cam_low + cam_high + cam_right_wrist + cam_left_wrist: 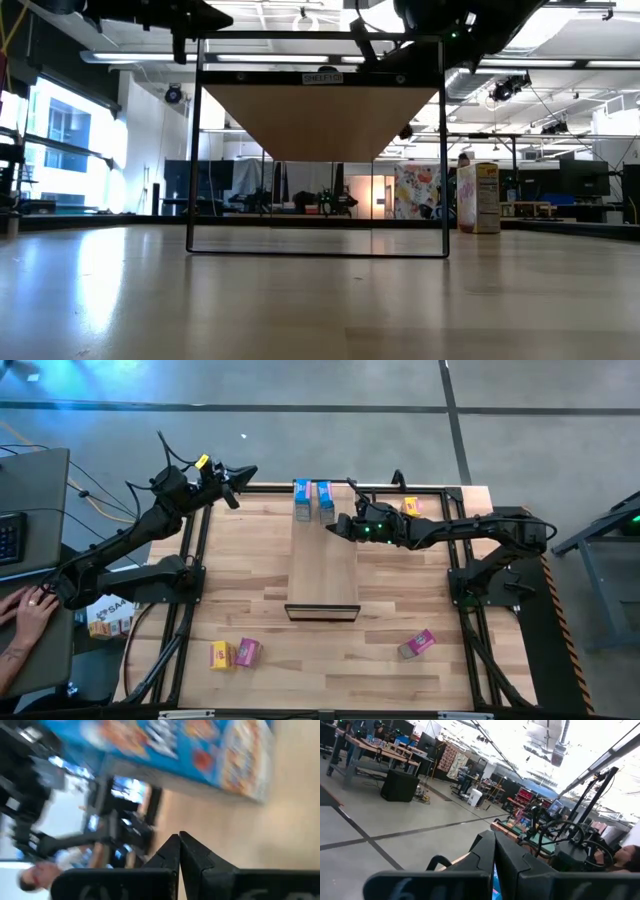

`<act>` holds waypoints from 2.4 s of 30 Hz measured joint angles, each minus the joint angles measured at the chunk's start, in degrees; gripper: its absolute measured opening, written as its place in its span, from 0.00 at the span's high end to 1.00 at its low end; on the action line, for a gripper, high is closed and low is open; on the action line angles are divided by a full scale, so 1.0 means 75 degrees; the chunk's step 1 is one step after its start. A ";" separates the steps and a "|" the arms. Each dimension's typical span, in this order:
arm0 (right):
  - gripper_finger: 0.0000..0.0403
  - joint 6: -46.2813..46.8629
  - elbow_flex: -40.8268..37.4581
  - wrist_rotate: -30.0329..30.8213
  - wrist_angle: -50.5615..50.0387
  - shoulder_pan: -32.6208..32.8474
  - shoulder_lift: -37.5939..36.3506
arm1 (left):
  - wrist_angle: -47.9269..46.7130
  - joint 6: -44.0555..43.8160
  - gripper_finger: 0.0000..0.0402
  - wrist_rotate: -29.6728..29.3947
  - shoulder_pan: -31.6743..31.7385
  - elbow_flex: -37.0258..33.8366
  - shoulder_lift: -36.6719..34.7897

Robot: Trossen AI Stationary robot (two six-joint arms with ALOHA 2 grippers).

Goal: Stack cereal on shelf
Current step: Put the blue cereal box on the shelf

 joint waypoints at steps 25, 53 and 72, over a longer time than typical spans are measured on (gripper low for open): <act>1.00 -0.0841 -0.0001 0.1937 -0.1000 -0.0269 -0.0572 | -0.0008 0.0131 1.00 -0.0045 0.0003 0.0000 0.0000; 1.00 -0.1110 0.0008 0.1113 -0.0061 -0.0460 -0.0033 | 0.0583 -0.0068 1.00 -0.0466 0.0000 0.0000 0.0003; 1.00 -0.0759 0.0005 0.0913 0.0796 -0.1114 0.0028 | 0.0583 -0.0072 1.00 -0.0434 0.0001 0.0000 0.0003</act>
